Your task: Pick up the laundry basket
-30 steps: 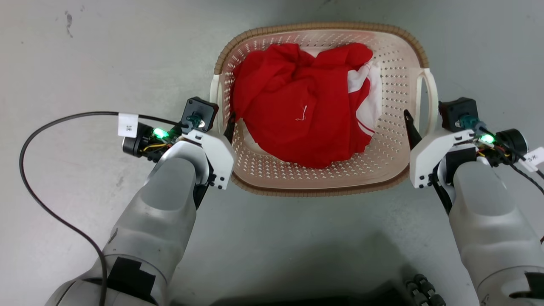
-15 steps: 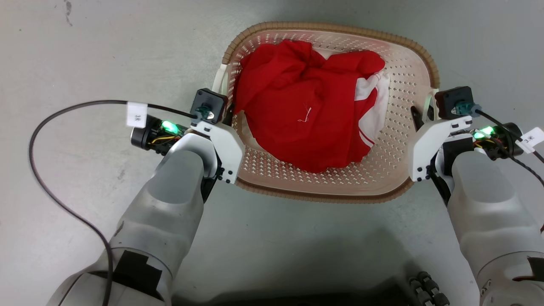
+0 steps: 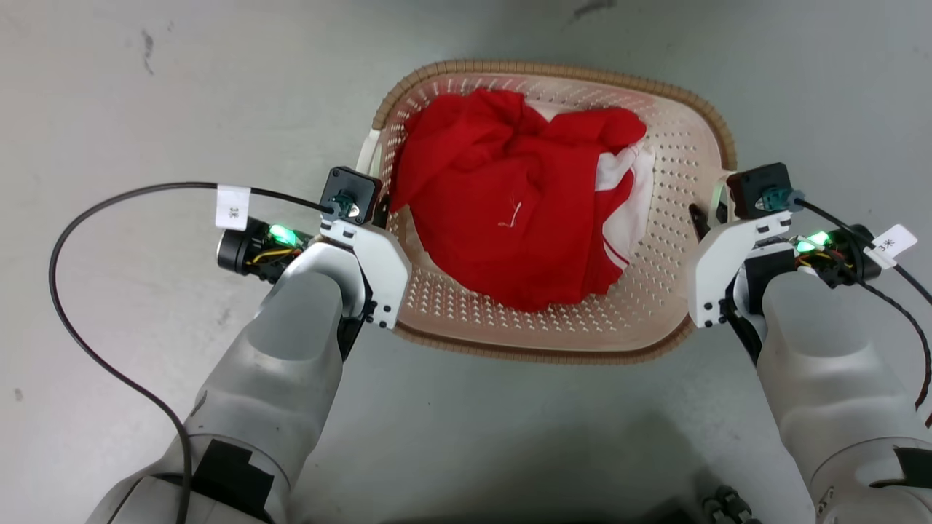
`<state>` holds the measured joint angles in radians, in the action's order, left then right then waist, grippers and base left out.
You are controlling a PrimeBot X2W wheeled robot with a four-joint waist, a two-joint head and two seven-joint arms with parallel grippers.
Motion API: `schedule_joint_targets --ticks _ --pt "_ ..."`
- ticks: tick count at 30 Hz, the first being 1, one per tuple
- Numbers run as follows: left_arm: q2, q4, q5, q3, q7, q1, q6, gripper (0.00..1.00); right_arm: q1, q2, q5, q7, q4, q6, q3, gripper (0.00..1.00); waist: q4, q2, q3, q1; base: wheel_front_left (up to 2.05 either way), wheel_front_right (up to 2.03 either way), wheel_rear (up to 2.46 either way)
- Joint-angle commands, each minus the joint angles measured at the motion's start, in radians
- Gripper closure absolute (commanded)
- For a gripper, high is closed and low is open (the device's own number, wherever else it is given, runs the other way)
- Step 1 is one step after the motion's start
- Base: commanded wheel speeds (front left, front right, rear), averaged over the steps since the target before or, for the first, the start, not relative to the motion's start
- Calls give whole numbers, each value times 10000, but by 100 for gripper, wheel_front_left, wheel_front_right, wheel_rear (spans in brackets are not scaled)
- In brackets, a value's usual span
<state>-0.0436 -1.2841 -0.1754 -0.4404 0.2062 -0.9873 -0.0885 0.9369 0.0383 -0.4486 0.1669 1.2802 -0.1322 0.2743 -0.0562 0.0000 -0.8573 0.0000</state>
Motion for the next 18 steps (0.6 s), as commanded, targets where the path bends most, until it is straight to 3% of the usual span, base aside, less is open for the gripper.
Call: schedule_joint_targets --ticks 1,10,18 --pt "-121 -37 -87 -101 -117 237 -110 100 -165 226 -85 -75 -12 27 -45 100 66 0 400 0 0 0 0" --pt "-122 -58 -537 -328 -653 962 -271 100 -613 220 319 -454 38 27 -574 100 256 0 1815 0 0 0 0" --pt "-104 -55 -911 -580 -1405 1817 -385 100 -1366 207 1504 -1161 44 27 -2139 100 417 0 3564 0 0 0 0"
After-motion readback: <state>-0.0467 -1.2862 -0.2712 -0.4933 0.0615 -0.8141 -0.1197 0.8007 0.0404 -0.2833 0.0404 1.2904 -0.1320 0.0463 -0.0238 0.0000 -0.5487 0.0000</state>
